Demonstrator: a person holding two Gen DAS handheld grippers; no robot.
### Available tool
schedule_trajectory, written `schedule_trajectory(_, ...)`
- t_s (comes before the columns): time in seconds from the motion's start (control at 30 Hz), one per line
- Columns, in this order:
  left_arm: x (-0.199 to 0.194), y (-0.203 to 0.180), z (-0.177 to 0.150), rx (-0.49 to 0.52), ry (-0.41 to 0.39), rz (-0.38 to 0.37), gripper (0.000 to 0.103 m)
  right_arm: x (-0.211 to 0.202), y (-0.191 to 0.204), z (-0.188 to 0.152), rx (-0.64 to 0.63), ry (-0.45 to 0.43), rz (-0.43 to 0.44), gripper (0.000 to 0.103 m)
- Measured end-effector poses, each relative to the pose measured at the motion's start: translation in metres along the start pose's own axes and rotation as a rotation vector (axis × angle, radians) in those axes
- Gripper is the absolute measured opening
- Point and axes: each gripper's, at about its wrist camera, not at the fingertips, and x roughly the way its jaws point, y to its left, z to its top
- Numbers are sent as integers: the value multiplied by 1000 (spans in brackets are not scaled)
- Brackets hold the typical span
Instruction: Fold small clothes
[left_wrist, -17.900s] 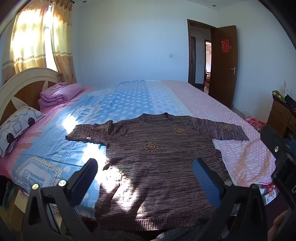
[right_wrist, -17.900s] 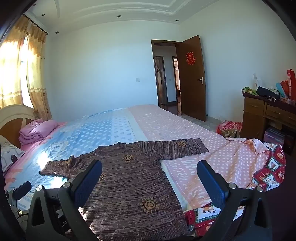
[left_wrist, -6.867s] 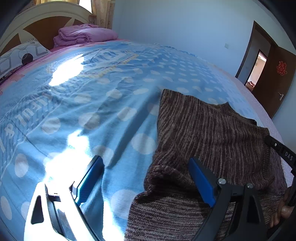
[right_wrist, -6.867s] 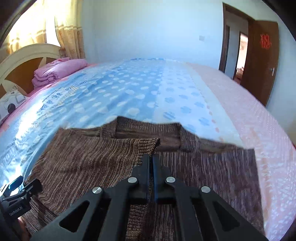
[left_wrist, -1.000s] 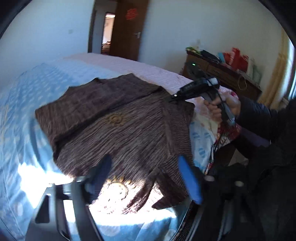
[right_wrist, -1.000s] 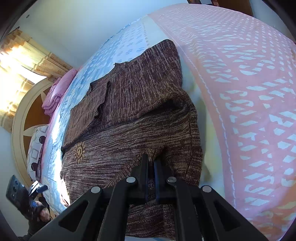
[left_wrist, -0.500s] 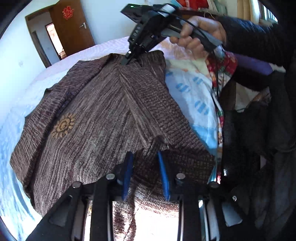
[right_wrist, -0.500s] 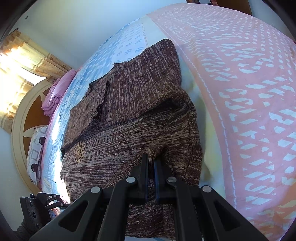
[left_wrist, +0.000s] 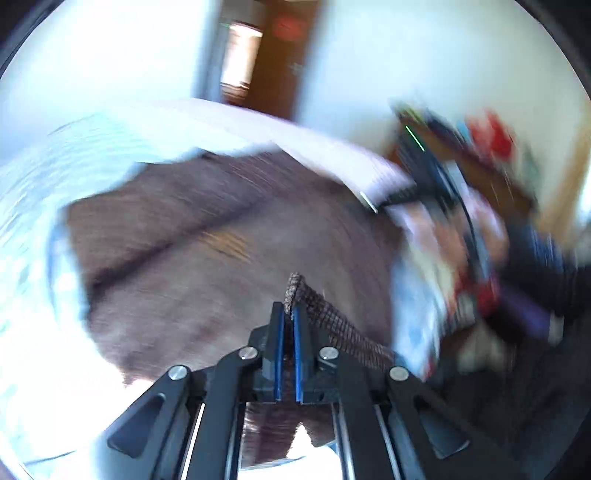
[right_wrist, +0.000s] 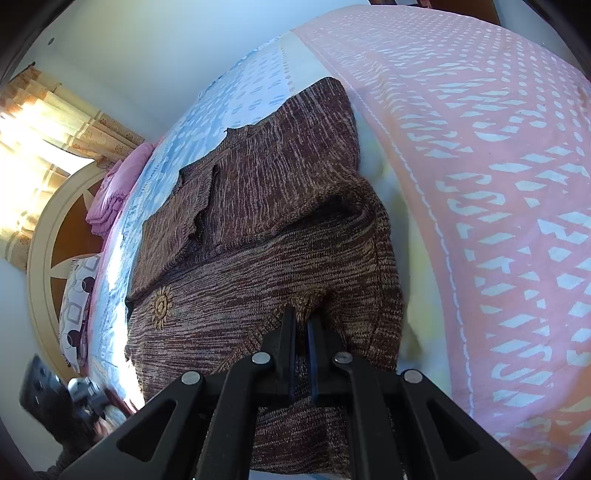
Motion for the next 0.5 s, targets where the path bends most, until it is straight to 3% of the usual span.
schedule_trajectory(0.13,-13,57,4,-222,-119,111,4,-1,-1,-2,6,-15,14,5)
schedule_trajectory(0.23,-3,81,-6,-314,-115,203,4,-6,-2,-2,15,-22,48,6)
schedule_trajectory(0.3,5,91,-15,-370,-103,220,4,-23,-6,1,41,-66,131,7)
schedule_trajectory(0.37,12,99,-24,-426,-96,231,4,-47,-12,6,73,-169,187,15)
schedule_trajectory(0.4,14,103,-29,-458,-101,231,4,-55,-15,8,81,-208,184,29)
schedule_trajectory(0.43,16,106,-32,-489,-109,230,4,-66,-17,9,83,-253,156,45)
schedule_trajectory(0.5,14,113,-38,-543,-131,221,5,-80,-17,10,41,-288,83,51)
